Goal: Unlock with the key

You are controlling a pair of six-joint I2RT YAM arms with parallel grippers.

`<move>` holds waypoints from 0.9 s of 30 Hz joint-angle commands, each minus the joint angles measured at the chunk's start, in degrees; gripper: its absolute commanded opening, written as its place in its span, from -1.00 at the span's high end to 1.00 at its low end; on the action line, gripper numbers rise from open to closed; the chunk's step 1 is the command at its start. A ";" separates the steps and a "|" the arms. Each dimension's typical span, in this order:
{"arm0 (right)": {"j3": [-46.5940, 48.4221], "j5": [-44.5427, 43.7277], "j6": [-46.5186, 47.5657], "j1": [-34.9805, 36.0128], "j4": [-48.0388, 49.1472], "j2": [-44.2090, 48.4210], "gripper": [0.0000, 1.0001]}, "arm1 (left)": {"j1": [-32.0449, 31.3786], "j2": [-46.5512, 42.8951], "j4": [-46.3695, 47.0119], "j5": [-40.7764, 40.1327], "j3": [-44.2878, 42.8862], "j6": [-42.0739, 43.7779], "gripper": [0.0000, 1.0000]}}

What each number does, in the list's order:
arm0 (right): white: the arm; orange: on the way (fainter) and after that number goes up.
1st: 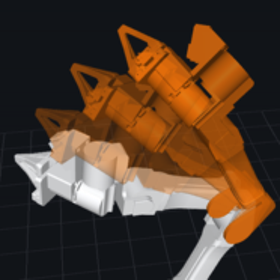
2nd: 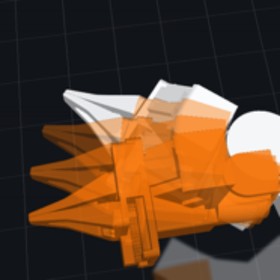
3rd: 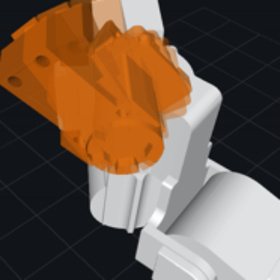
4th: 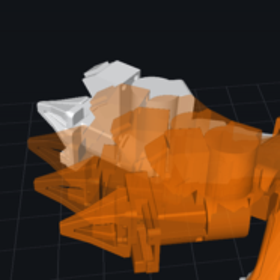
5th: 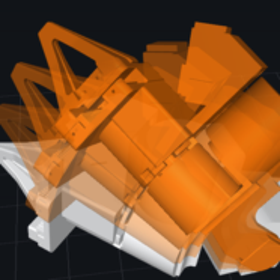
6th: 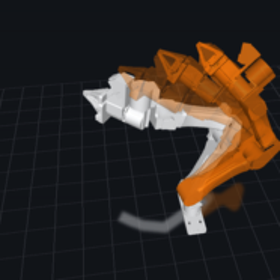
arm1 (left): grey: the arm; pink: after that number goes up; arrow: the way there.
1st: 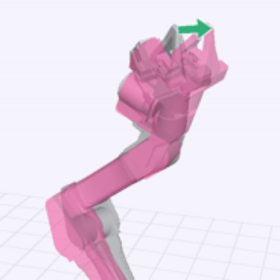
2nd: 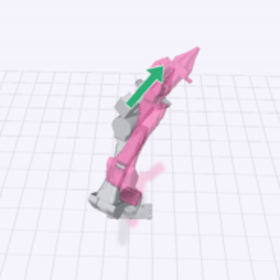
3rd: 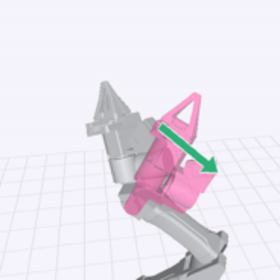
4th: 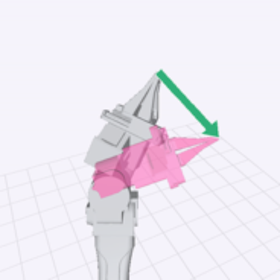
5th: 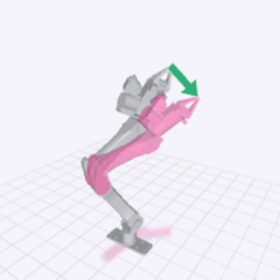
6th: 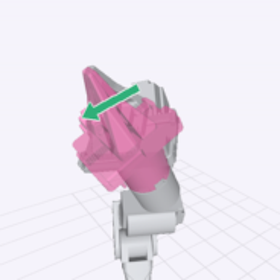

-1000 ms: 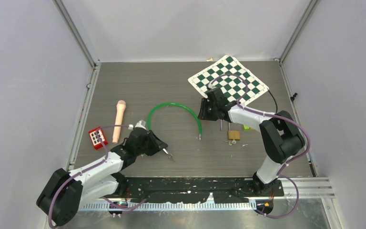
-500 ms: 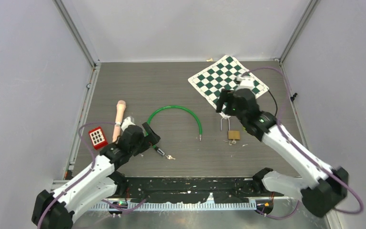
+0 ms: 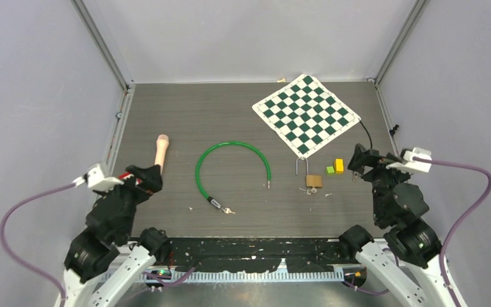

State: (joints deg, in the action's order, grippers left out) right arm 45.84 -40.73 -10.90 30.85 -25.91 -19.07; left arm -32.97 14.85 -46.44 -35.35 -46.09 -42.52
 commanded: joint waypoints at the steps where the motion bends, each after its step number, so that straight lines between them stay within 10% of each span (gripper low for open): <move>1: -3.07 -8.29 5.10 0.02 -1.28 6.57 -0.91 | 0.19 -8.18 -2.55 -9.24 -2.34 10.95 -0.99; 12: -9.64 -10.00 4.10 0.00 0.65 17.18 -0.91 | 0.19 -27.79 5.30 -12.75 6.76 20.61 -0.99; 27: -12.43 -12.00 5.89 0.00 3.92 20.53 -0.91 | 0.19 -26.98 5.32 -12.38 10.53 23.01 -0.99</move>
State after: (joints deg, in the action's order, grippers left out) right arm 33.74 -51.22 -5.89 30.85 -24.40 -0.30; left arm -32.88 0.64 -43.94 -46.87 -35.64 -20.73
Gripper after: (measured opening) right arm 0.955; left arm 0.994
